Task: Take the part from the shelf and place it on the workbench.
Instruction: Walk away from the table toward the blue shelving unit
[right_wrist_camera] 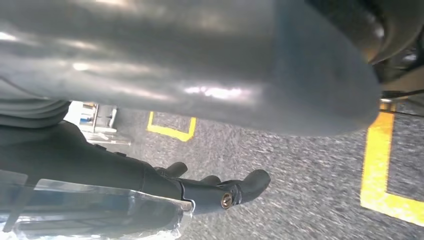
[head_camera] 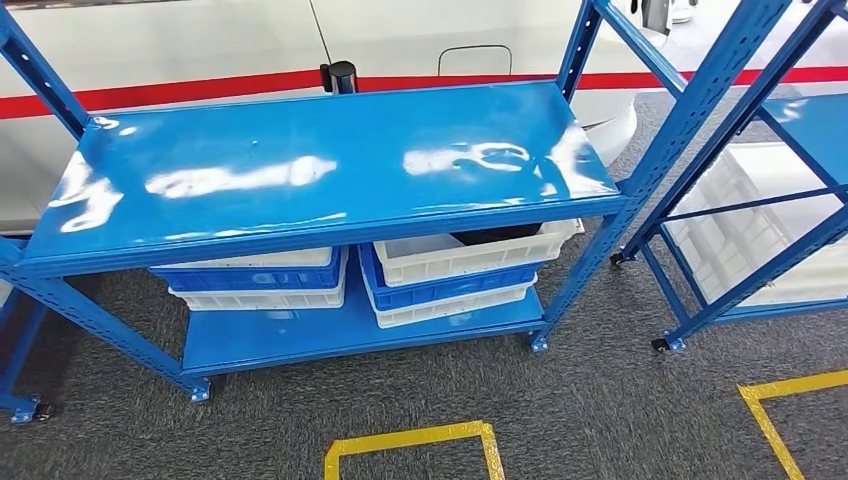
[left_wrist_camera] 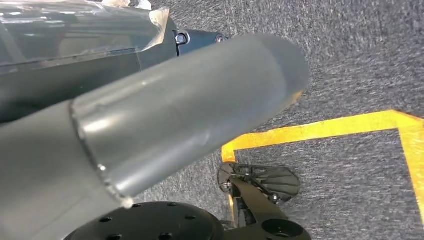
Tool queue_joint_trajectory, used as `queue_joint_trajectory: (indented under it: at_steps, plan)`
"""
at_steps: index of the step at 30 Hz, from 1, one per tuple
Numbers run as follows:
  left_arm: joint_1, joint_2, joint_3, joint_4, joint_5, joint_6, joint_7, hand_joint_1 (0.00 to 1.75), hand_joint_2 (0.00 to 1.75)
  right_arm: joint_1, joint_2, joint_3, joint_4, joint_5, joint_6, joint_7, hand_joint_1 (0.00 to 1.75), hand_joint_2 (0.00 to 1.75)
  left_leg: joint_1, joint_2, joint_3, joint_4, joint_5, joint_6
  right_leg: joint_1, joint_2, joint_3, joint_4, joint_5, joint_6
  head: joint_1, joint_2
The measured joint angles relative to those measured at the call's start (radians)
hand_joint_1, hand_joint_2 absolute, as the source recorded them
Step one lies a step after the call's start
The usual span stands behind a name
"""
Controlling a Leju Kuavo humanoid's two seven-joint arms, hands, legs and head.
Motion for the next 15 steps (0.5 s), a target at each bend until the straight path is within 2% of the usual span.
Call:
queue_joint_trajectory:
  at_steps: [1, 2, 3, 5, 8, 10, 11, 13, 14, 15]
  plan:
    - [0.0, 0.0, 0.0, 0.0, 0.0, 0.001, -0.001, 0.0, 0.0, 0.001, 0.0, -0.001, 0.0, 0.0, 0.0, -0.001, 0.0, 0.0, 0.0, -0.002, 0.01, -0.001, -0.008, -0.002, 0.002, 0.0, 0.022, -0.067, 0.04, 0.002, 0.001, 0.0]
    - [0.0, 0.0, 0.0, 0.0, 0.0, 0.002, -0.002, 0.0, 0.0, 0.001, -0.001, -0.002, 0.0, 0.0, 0.0, -0.002, 0.0, 0.0, -0.002, -0.003, 0.017, -0.001, -0.017, -0.007, 0.007, -0.001, 0.043, -0.124, 0.07, -0.001, 0.001, 0.0]
    - [0.0, -0.001, 0.0, 0.0, 0.0, 0.002, -0.002, 0.0, 0.0, 0.0, -0.001, -0.003, 0.0, 0.0, 0.0, -0.003, 0.0, 0.0, -0.004, -0.004, 0.023, -0.002, -0.025, -0.012, 0.011, 0.0, 0.06, -0.161, 0.087, -0.009, 0.0, 0.0]
    - [0.0, -0.001, 0.0, 0.0, 0.0, 0.002, -0.003, 0.0, 0.0, -0.002, -0.002, -0.003, 0.0, 0.001, 0.0, -0.005, 0.0, 0.0, -0.007, -0.004, 0.031, -0.006, -0.036, -0.022, 0.019, 0.0, 0.074, -0.182, 0.09, -0.027, -0.001, 0.0]
    - [-0.002, -0.001, 0.0, 0.0, 0.0, 0.003, -0.004, 0.0, 0.0, -0.002, -0.002, -0.004, 0.0, 0.002, 0.0, -0.007, 0.0, 0.0, -0.006, 0.002, 0.04, 0.002, -0.054, -0.037, 0.006, 0.002, 0.096, -0.197, 0.082, -0.048, -0.004, 0.0]
    - [-0.003, -0.001, 0.0, 0.0, 0.0, 0.003, -0.005, 0.0, 0.0, -0.001, -0.002, -0.004, -0.001, 0.003, 0.0, -0.008, 0.0, 0.0, -0.004, 0.006, 0.006, 0.073, -0.085, -0.047, 0.001, 0.002, 0.113, -0.205, 0.076, -0.062, -0.009, 0.0]
    - [-0.003, -0.001, 0.0, 0.0, 0.0, 0.004, -0.005, 0.0, 0.0, -0.002, -0.001, -0.004, -0.001, 0.003, 0.0, -0.008, 0.0, 0.0, -0.002, 0.006, -0.023, 0.121, -0.104, -0.05, 0.001, 0.001, 0.117, -0.205, 0.072, -0.068, -0.011, 0.0]
    - [-0.001, 0.0, -0.001, 0.0, 0.0, 0.004, -0.005, 0.0, 0.0, -0.002, -0.001, -0.004, -0.001, 0.003, 0.0, -0.008, 0.0, 0.0, 0.001, 0.006, -0.094, 0.222, -0.129, -0.057, 0.002, 0.002, 0.128, -0.205, 0.062, -0.073, -0.011, 0.0]
    - [0.0, 0.001, -0.001, 0.0, 0.0, 0.004, -0.005, 0.0, 0.0, -0.002, -0.001, -0.004, -0.001, 0.003, 0.0, -0.008, 0.0, 0.0, 0.002, 0.006, -0.12, 0.247, -0.122, -0.059, 0.002, 0.003, 0.135, -0.205, 0.055, -0.073, -0.011, 0.0]
    - [0.001, 0.001, 0.0, 0.0, 0.0, 0.006, -0.005, 0.0, 0.0, 0.0, -0.001, -0.004, -0.001, 0.004, 0.0, -0.008, 0.0, 0.0, 0.004, 0.007, -0.136, 0.247, -0.098, -0.06, 0.002, 0.004, 0.146, -0.205, 0.047, -0.071, -0.011, 0.0]
